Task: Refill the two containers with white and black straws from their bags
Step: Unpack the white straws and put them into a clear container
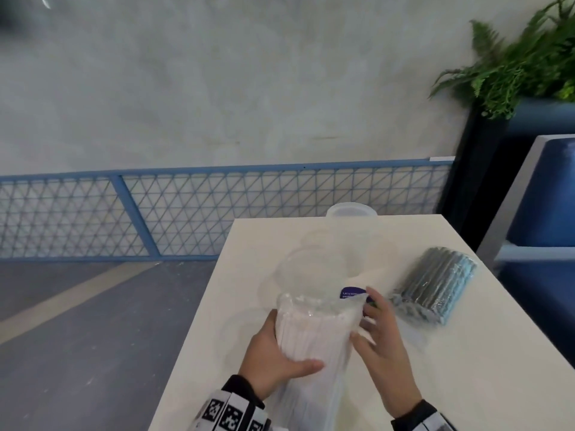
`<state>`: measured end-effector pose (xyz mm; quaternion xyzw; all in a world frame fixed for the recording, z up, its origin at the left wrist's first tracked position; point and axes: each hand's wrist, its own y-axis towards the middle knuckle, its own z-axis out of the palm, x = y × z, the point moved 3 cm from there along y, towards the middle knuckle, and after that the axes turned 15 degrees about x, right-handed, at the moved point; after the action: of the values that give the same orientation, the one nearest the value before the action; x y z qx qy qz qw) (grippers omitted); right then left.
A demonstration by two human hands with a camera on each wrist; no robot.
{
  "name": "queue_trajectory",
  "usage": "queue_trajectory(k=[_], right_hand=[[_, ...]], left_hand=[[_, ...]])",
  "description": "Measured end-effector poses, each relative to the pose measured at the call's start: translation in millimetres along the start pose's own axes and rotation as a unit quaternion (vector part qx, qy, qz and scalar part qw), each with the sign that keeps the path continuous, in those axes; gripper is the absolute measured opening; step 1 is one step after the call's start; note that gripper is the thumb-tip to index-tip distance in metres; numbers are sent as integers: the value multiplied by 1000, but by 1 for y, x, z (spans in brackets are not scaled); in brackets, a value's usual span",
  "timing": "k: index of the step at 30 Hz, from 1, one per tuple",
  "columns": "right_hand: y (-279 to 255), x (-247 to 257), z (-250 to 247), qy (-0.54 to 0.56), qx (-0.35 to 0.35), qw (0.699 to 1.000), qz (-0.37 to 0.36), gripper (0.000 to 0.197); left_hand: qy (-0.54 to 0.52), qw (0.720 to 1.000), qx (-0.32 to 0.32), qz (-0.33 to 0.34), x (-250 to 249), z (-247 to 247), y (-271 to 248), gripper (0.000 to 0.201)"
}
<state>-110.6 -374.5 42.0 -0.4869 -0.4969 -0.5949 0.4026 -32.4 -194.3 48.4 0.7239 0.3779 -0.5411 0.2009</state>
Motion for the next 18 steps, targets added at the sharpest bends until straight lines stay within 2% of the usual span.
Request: queue_trajectory(k=[2,4,6,10,15,18], right_hand=[[3,11,7,-110,-17,992,-55,64],[4,20,12,-242,-18,964,-113,48],[4,24,15,-325,-26,933,-148,32],[2,26,10,-379,-23,910,-165,21],[5,28,1,-431,-17,884,-179,13],[9,33,-4,-423,-23,886,-190,8]], left_hand=[[7,1000,15,-6,6,-11,-3,76],[-4,1000,29,-9,11,-18,-4,77],[-17,999,44,-8,15,-24,-4,76],[-27,995,90,-18,19,-24,-2,78],[-31,992,116,-25,20,-18,7,79],[-32,993,112,-30,17,-12,10,78]])
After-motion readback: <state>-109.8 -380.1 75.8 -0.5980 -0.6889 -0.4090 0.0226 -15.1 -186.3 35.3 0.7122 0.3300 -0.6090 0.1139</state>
